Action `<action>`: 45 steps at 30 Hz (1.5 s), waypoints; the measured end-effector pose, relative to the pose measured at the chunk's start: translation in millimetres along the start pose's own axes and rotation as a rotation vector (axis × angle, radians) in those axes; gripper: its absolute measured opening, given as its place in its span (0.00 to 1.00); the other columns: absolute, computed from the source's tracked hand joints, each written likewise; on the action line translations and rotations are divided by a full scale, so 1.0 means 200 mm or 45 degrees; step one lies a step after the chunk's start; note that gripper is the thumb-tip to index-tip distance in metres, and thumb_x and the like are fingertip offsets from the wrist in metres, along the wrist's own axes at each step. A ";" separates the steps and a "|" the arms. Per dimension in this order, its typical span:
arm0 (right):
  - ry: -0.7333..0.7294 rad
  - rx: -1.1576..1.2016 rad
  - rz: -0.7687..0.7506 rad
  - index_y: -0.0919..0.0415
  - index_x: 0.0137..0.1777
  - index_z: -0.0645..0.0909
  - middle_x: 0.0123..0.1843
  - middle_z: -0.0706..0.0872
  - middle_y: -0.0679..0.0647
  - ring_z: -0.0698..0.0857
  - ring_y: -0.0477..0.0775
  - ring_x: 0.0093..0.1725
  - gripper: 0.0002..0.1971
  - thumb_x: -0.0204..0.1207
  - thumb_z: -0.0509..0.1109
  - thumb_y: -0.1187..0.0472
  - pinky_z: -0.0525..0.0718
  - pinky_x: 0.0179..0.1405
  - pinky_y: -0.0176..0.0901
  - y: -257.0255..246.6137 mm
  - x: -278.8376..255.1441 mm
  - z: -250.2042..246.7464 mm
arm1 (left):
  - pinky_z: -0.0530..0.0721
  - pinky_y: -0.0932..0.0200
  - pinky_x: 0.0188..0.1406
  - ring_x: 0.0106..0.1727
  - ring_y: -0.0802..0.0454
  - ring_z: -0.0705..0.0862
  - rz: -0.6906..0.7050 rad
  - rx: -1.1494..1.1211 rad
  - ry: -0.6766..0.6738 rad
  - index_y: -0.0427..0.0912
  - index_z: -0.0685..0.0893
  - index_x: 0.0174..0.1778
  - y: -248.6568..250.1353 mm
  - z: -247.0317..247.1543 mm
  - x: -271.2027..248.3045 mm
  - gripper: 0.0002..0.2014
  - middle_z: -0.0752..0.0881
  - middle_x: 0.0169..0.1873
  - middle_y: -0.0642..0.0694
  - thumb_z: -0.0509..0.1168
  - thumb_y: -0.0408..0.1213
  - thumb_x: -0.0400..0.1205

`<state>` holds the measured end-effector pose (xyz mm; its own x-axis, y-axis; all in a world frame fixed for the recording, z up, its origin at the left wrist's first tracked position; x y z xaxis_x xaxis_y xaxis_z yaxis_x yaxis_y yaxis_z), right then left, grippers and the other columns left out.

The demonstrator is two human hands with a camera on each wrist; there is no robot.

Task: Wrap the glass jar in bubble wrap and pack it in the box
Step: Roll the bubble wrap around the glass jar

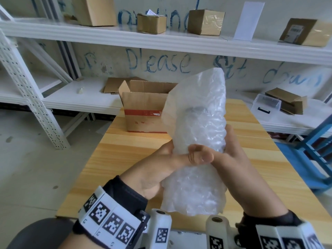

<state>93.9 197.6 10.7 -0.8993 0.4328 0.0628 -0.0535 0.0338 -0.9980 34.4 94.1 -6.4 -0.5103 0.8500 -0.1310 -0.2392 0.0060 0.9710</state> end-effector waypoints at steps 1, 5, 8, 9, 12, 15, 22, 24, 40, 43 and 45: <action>-0.018 0.030 0.025 0.54 0.66 0.75 0.58 0.91 0.58 0.95 0.55 0.50 0.32 0.61 0.81 0.57 0.95 0.42 0.50 0.00 0.00 0.01 | 0.91 0.56 0.49 0.52 0.52 0.94 0.004 0.002 0.026 0.51 0.88 0.59 0.00 0.00 0.00 0.30 0.96 0.49 0.49 0.79 0.49 0.59; -0.246 0.409 0.118 0.61 0.72 0.81 0.65 0.91 0.63 0.91 0.63 0.63 0.26 0.79 0.66 0.46 0.90 0.60 0.57 -0.05 -0.02 0.08 | 0.85 0.38 0.68 0.60 0.41 0.92 -0.011 -0.024 0.083 0.46 0.89 0.64 0.01 -0.04 0.00 0.25 0.94 0.57 0.41 0.80 0.47 0.71; -0.242 0.444 0.142 0.64 0.76 0.78 0.68 0.89 0.65 0.89 0.67 0.67 0.28 0.82 0.67 0.47 0.83 0.70 0.66 -0.04 -0.01 0.06 | 0.84 0.36 0.69 0.60 0.38 0.92 -0.046 -0.051 0.053 0.46 0.90 0.63 0.01 -0.05 0.00 0.20 0.93 0.58 0.39 0.77 0.42 0.74; -0.216 0.429 0.141 0.63 0.76 0.77 0.67 0.89 0.65 0.89 0.67 0.66 0.28 0.81 0.72 0.48 0.83 0.69 0.68 -0.04 -0.01 0.05 | 0.84 0.36 0.68 0.60 0.38 0.92 -0.049 -0.032 0.032 0.47 0.90 0.62 0.01 -0.04 0.00 0.20 0.93 0.58 0.39 0.77 0.42 0.73; -0.256 0.344 0.100 0.61 0.67 0.86 0.61 0.92 0.65 0.92 0.67 0.60 0.19 0.78 0.73 0.55 0.89 0.63 0.63 -0.05 -0.01 0.06 | 0.89 0.48 0.59 0.56 0.48 0.94 -0.041 0.084 -0.022 0.54 0.88 0.59 0.01 0.00 -0.01 0.21 0.95 0.54 0.47 0.77 0.46 0.69; -0.260 0.333 0.129 0.60 0.58 0.91 0.58 0.93 0.66 0.93 0.68 0.58 0.13 0.76 0.74 0.58 0.87 0.65 0.67 -0.04 -0.02 0.07 | 0.90 0.55 0.57 0.56 0.55 0.93 -0.028 0.142 -0.056 0.60 0.84 0.61 0.02 0.01 -0.02 0.23 0.95 0.54 0.54 0.77 0.48 0.69; -0.100 0.372 0.096 0.67 0.61 0.89 0.56 0.92 0.72 0.92 0.75 0.55 0.14 0.78 0.73 0.63 0.85 0.62 0.77 -0.03 -0.01 0.03 | 0.87 0.46 0.66 0.61 0.51 0.92 -0.012 0.151 -0.042 0.56 0.80 0.72 0.02 0.02 -0.01 0.30 0.93 0.60 0.51 0.77 0.47 0.73; -0.055 0.408 0.076 0.67 0.62 0.88 0.57 0.92 0.72 0.92 0.74 0.56 0.14 0.79 0.72 0.64 0.85 0.62 0.77 -0.03 -0.01 0.02 | 0.86 0.41 0.67 0.61 0.46 0.92 -0.021 0.122 -0.017 0.54 0.81 0.72 0.01 0.02 0.00 0.30 0.93 0.60 0.47 0.78 0.46 0.73; 0.211 0.592 0.011 0.65 0.63 0.87 0.57 0.92 0.70 0.92 0.73 0.55 0.15 0.78 0.74 0.63 0.88 0.58 0.74 0.00 -0.01 -0.03 | 0.90 0.44 0.61 0.57 0.45 0.93 -0.069 0.277 -0.026 0.39 0.89 0.62 0.02 -0.05 0.01 0.21 0.95 0.54 0.42 0.80 0.25 0.73; 0.198 0.582 0.028 0.65 0.63 0.87 0.57 0.92 0.71 0.93 0.73 0.55 0.15 0.78 0.75 0.63 0.88 0.58 0.75 0.00 -0.01 -0.03 | 0.88 0.41 0.64 0.58 0.43 0.93 -0.108 0.257 -0.051 0.40 0.89 0.63 0.02 -0.04 -0.01 0.23 0.94 0.55 0.41 0.81 0.32 0.71; 0.165 0.559 0.044 0.65 0.64 0.87 0.58 0.92 0.71 0.93 0.73 0.55 0.15 0.78 0.74 0.62 0.87 0.59 0.75 0.00 -0.01 -0.02 | 0.85 0.38 0.69 0.62 0.43 0.91 -0.127 0.284 -0.030 0.43 0.86 0.67 0.01 -0.04 -0.02 0.34 0.93 0.59 0.43 0.83 0.52 0.66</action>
<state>97.6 200.7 10.2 -0.8436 0.5370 0.0022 -0.2284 -0.3552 -0.9065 29.2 86.6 -4.8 -0.4732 0.8514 -0.2265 -0.0978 0.2047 0.9739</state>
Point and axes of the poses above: each hand's wrist, its own x-axis towards the middle knuckle, its own z-axis out of the palm, y = z × x, the point moved 8 cm from there along x, towards the middle knuckle
